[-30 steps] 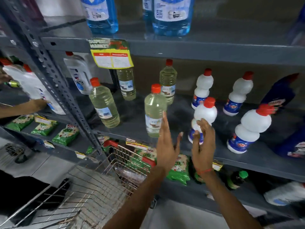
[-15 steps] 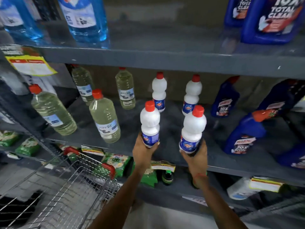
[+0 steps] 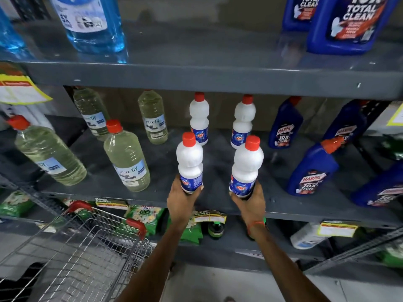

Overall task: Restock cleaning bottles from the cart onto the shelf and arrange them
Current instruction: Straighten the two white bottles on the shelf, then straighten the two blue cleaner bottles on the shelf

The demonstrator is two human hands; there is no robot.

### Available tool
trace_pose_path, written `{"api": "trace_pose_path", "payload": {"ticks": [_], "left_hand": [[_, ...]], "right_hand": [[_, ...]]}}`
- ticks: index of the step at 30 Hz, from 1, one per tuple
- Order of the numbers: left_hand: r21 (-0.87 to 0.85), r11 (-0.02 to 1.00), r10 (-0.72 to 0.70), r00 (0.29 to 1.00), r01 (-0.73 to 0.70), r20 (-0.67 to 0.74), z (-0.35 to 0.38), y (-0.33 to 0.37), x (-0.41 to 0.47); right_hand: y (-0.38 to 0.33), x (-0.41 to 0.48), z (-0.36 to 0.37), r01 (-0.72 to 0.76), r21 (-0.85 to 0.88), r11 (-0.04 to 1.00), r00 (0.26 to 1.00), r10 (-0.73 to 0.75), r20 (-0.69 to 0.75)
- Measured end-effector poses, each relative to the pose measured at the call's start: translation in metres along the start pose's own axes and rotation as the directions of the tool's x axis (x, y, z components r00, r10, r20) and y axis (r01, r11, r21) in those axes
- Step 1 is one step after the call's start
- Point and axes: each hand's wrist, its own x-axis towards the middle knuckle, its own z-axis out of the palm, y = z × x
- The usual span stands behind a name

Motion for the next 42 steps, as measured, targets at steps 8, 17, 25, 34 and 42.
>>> {"api": "trace_pose_path", "payload": {"ticks": [8, 17, 25, 34, 42], "left_hand": [[-0.068, 0.996, -0.05, 0.997, 0.053, 0.052, -0.001, 0.011, -0.009], [0.015, 0.889, 0.454, 0.879, -0.457, -0.145, 0.027, 0.079, -0.06], [-0.176, 0.86, 0.484, 0.875, -0.48, -0.019, 0.142, 0.154, -0.13], [-0.173, 0.98, 0.102, 0.995, -0.102, -0.009, 0.249, 0.173, -0.154], [-0.2, 0.976, -0.12, 0.983, 0.091, -0.136, 0.279, 0.194, -0.148]], "right_hand": [[-0.008, -0.001, -0.009, 0.045, -0.003, 0.999, 0.998, -0.045, 0.044], [-0.033, -0.006, -0.084, 0.441, -0.02, 0.897, 0.878, -0.435, -0.2], [0.025, 0.018, -0.189, 0.366, -0.087, 0.927, 0.88, -0.375, -0.292], [0.101, 0.078, -0.276, 0.041, -0.138, 0.99, 0.941, -0.084, -0.329], [0.114, 0.114, -0.276, -0.074, -0.095, 0.993, 0.948, 0.041, -0.316]]}}
